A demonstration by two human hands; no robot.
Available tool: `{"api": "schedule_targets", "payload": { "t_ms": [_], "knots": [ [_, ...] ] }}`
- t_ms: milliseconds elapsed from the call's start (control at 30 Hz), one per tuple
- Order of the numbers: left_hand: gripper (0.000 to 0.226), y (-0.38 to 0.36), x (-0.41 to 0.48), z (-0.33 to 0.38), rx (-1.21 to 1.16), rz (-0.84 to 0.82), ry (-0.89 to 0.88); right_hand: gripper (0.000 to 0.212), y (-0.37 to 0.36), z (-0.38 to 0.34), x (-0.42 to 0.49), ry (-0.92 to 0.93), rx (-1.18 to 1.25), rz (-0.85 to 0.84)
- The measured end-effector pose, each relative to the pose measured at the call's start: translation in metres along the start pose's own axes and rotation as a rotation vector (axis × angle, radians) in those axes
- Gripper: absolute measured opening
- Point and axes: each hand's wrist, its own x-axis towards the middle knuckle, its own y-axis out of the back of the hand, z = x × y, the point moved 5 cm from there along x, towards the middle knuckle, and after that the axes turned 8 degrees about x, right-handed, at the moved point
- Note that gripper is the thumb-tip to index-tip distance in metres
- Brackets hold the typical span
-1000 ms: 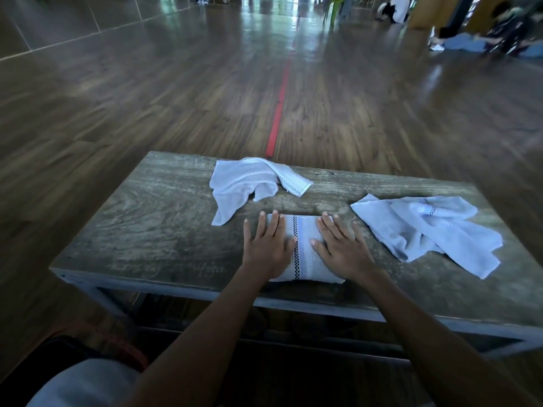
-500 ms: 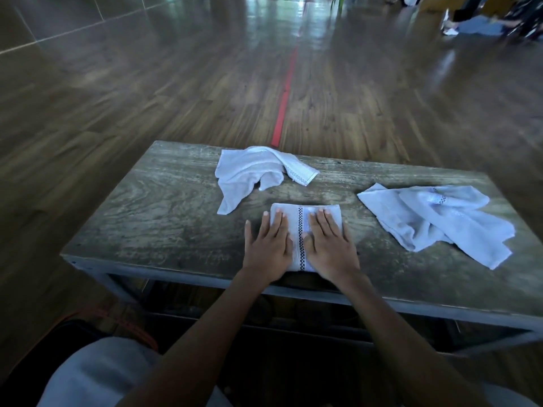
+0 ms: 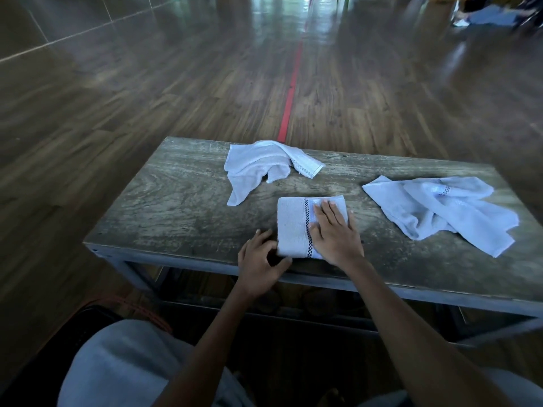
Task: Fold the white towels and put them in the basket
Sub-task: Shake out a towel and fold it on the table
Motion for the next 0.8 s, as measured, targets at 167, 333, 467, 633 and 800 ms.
{"api": "schedule_targets", "payload": {
  "t_ms": [167,333,467,633,800],
  "knots": [
    [0.041,-0.002,0.005,0.007,0.017,-0.174,0.098,0.057,0.001,0.001,-0.001,-0.008,0.013,-0.002],
    [0.047,-0.003,0.006,0.012,-0.027,-0.173,0.117,0.056,0.0,0.0,-0.003,-0.011,0.01,0.015],
    [0.043,-0.001,0.004,0.014,0.014,-0.136,0.101,0.056,-0.002,-0.002,-0.003,-0.011,0.007,0.021],
    [0.042,-0.003,0.006,0.008,0.012,-0.093,0.145,0.057,-0.003,0.0,-0.002,-0.006,-0.003,0.028],
    [0.05,-0.004,0.008,0.009,0.043,-0.037,0.188,0.056,-0.002,0.0,-0.004,0.016,0.009,0.048]
  ]
}}
